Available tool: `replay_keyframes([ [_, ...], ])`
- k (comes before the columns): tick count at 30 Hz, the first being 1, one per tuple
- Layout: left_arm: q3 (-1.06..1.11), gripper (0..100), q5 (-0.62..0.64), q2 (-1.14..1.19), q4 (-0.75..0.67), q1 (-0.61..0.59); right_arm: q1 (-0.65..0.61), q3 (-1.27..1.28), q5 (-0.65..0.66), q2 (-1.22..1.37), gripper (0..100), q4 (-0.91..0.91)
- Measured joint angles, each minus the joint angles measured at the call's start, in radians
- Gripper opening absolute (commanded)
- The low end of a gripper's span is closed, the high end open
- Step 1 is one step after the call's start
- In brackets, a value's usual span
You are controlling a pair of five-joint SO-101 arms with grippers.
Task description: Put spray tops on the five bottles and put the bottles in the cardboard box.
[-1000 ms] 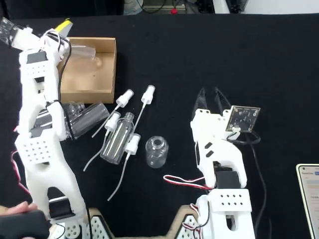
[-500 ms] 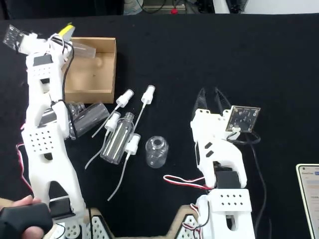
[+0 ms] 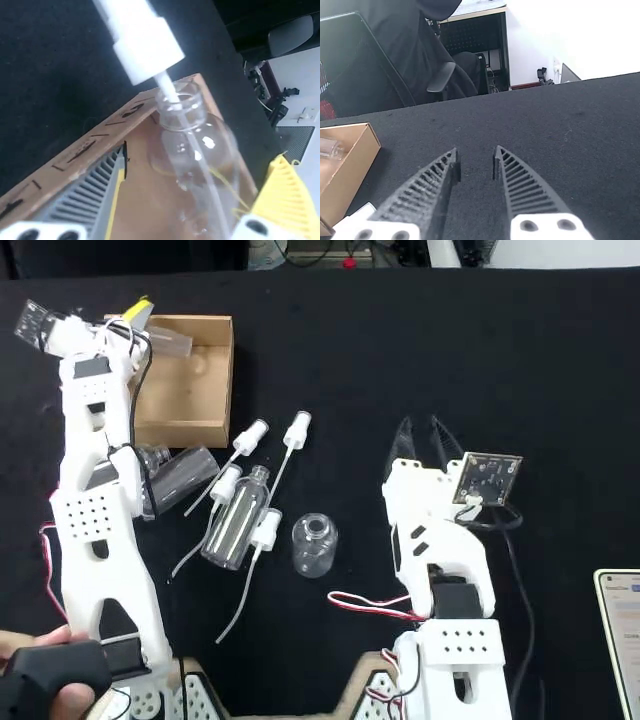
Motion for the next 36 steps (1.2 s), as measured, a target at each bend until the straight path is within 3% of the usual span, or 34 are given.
replay_keyframes([
  [10,-0.078,41,0.0,0.058,0.006,0.0,0.0,0.0,0.0,0.0,11.6,0.0],
  [18,-0.08,18,-0.028,0.058,0.005,0.0,0.0,0.0,0.0,0.0,11.6,0.0],
  [22,-0.112,18,-0.048,0.057,-0.003,0.005,0.0,0.0,0.0,0.0,11.6,0.0],
  [32,-0.319,19,-0.054,0.078,0.226,0.003,0.0,0.0,0.0,0.0,11.6,0.0],
  [36,-0.382,18,-0.115,0.078,0.305,0.003,0.0,0.0,0.0,0.0,11.6,0.0],
])
